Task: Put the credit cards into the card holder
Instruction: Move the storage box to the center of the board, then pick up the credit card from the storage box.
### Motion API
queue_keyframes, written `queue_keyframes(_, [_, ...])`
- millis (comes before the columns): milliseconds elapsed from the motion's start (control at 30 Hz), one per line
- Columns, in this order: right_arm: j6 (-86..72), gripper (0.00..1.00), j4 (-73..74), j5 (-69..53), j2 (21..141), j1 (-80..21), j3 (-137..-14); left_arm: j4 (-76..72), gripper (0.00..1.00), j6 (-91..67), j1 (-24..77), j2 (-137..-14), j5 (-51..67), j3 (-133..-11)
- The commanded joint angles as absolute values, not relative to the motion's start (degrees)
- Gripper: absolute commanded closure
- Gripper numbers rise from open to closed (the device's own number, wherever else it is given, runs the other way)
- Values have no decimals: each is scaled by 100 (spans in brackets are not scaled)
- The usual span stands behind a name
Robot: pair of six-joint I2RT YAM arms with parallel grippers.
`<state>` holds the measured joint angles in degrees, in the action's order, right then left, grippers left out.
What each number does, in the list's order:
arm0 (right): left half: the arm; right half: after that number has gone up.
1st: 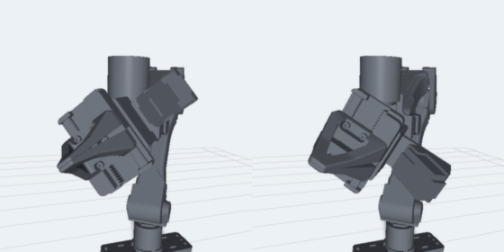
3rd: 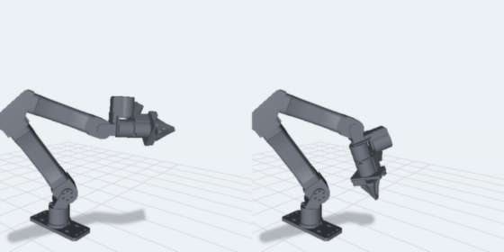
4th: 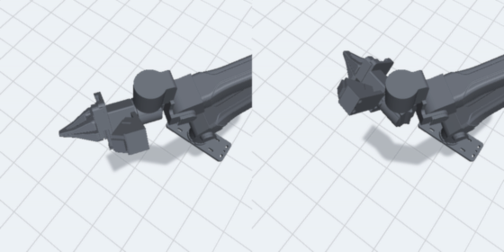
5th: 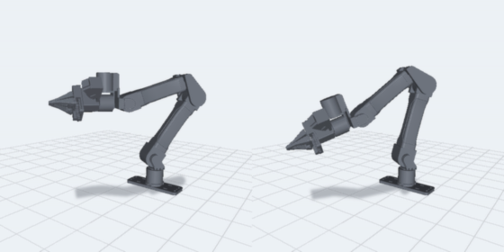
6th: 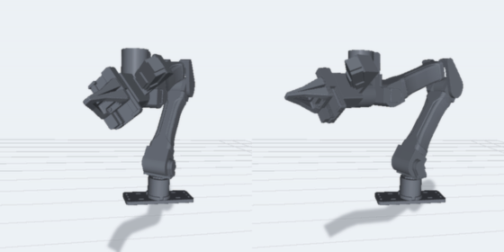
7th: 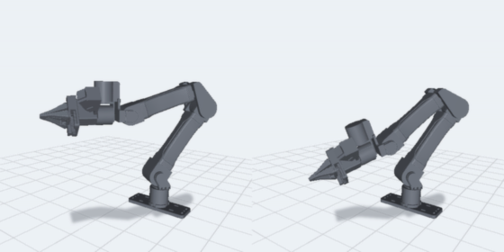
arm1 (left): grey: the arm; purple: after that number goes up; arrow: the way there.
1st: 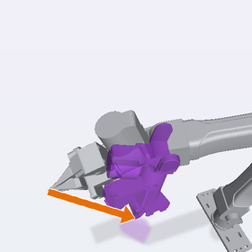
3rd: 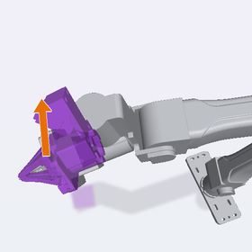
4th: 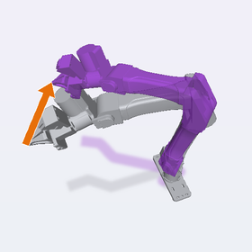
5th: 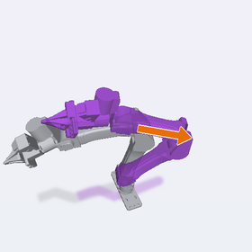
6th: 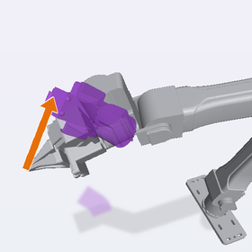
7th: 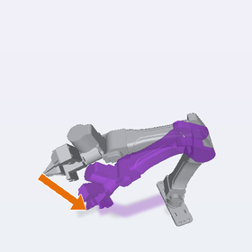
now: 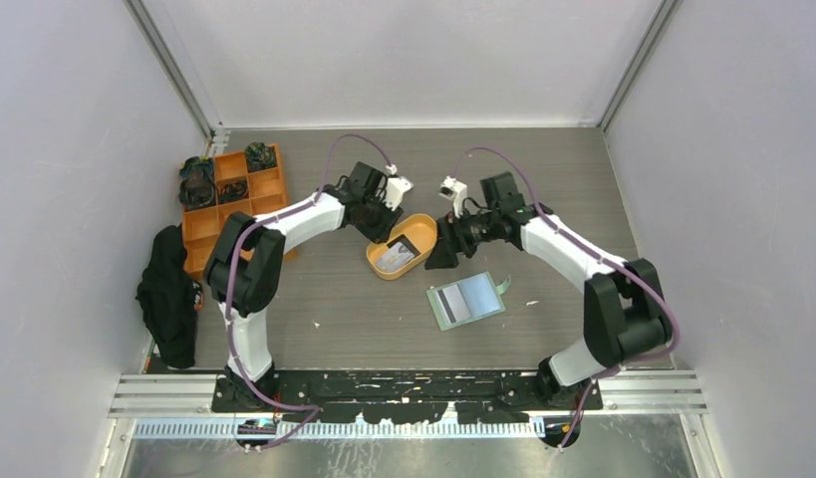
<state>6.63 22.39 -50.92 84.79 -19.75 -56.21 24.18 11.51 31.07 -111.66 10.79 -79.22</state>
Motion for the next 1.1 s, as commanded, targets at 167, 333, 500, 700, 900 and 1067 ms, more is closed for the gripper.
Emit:
queue_keyframes(167, [283, 29, 2016, -3996, 9567, -2543, -6914, 201, 37, -786, 2820, -8342, 222, -6120])
queue_keyframes(333, [473, 26, 2512, -3281, 10303, -2875, -7599, -1095, 1, -2801, 2574, -6728, 350, -3963])
queue_keyframes(500, [619, 12, 2802, -2476, 10801, -3142, -7882, -1724, 17, -4247, 2536, -6152, 1176, -2689])
queue_keyframes(700, [628, 10, 2958, -2159, 11239, -3234, -8147, -1811, 40, -4865, 2806, -6195, 1087, -2164])
queue_keyframes(900, [621, 12, 3194, -2371, 11649, -3452, -8423, -1326, 49, -4811, 2960, -6994, 794, -2491])
queue_keyframes(1067, [309, 17, 3210, -3135, 11818, -3454, -8476, -1201, 53, -4654, 3011, -7573, 696, -2776])
